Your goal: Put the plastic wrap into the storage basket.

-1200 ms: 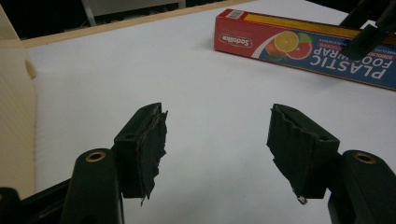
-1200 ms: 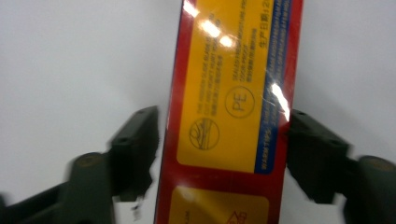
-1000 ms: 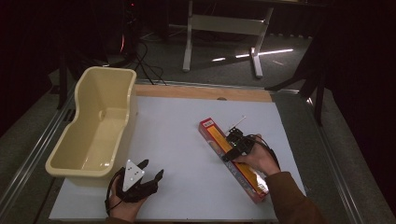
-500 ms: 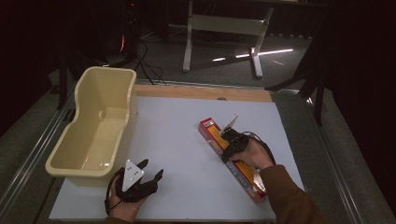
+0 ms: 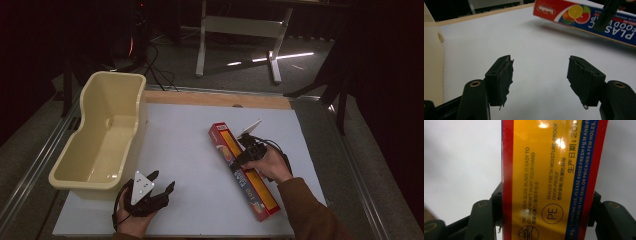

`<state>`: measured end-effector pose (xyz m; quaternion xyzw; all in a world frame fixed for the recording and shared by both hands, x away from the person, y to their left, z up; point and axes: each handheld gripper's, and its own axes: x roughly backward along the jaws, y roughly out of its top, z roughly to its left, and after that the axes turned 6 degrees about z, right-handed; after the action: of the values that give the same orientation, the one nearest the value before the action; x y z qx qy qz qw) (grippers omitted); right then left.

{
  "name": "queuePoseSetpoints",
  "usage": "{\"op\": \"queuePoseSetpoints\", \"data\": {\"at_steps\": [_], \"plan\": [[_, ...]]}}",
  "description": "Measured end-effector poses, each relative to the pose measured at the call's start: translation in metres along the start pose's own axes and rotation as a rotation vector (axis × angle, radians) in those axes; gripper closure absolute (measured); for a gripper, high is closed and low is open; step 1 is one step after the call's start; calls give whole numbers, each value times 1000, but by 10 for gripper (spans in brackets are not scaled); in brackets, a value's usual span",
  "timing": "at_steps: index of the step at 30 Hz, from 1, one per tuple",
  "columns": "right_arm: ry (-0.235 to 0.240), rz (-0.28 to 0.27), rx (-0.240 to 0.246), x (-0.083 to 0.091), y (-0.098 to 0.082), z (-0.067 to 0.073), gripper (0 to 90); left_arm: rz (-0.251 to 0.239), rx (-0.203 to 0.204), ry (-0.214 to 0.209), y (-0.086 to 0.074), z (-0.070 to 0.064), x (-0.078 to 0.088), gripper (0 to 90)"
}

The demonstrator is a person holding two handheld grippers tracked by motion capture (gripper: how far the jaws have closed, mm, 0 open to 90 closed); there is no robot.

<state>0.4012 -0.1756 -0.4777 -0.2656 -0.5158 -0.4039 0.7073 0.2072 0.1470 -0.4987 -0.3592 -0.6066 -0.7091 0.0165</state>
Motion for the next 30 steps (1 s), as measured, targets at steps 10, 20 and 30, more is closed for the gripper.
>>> {"op": "queuePoseSetpoints", "data": {"at_steps": [10,20,30], "plan": [[256,-132,-8,27,6,27,409,0,-1,0,0,0,0,364],[420,-229,-8,46,20,61,409,1,-2,-7,0,-1,-2,367],[462,-265,5,59,39,94,408,0,-4,-9,0,-1,-2,367]]}}
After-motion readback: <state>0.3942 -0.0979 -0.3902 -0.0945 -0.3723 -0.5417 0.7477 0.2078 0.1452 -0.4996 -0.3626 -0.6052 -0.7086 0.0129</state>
